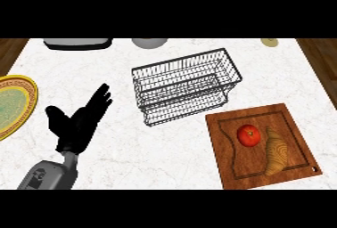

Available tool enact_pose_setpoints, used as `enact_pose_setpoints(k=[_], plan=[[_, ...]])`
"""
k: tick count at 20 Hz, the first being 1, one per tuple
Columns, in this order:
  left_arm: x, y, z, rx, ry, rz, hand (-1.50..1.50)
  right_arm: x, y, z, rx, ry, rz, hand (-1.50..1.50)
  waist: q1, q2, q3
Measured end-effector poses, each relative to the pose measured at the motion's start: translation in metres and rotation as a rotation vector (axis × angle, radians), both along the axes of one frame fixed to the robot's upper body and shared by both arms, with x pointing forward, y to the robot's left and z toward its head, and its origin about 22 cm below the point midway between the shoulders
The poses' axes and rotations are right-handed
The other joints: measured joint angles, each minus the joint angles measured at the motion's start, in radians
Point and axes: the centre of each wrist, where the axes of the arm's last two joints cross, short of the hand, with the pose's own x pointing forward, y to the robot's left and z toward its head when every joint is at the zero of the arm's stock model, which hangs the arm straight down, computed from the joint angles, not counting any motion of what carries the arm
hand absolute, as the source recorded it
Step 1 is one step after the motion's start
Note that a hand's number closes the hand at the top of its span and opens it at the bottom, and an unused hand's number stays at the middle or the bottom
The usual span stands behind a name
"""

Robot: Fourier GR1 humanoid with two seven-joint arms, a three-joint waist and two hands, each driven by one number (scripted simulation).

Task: Pick the tomato from the cutting board and place it in the tiered basket

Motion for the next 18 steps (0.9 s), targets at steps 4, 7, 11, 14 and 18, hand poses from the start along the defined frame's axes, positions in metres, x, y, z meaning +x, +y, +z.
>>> enact_pose_setpoints(k=[4, 7, 11, 14, 18], plan=[[0.000, -0.004, 0.000, 0.000, 0.001, -0.014, 0.00, -0.006, 0.040, 0.022, -0.052, 0.087, -0.056, -1.50, 0.012, 0.002, 0.000], [0.005, -0.008, 0.002, -0.001, -0.003, -0.019, 0.00, -0.004, 0.074, 0.035, -0.058, 0.142, -0.075, -1.50, 0.019, 0.003, 0.001], [0.004, -0.009, -0.003, 0.004, 0.000, -0.026, 0.00, 0.006, 0.112, 0.044, -0.091, 0.207, -0.116, -1.50, 0.025, 0.003, 0.003], [0.003, -0.007, -0.008, 0.005, 0.002, -0.027, 0.00, 0.016, 0.131, 0.041, -0.139, 0.265, -0.173, -1.50, 0.026, 0.003, 0.004], [0.002, -0.005, -0.007, 0.000, -0.004, -0.020, 0.00, 0.025, 0.151, 0.029, -0.182, 0.338, -0.215, -1.50, 0.023, 0.001, 0.005]])
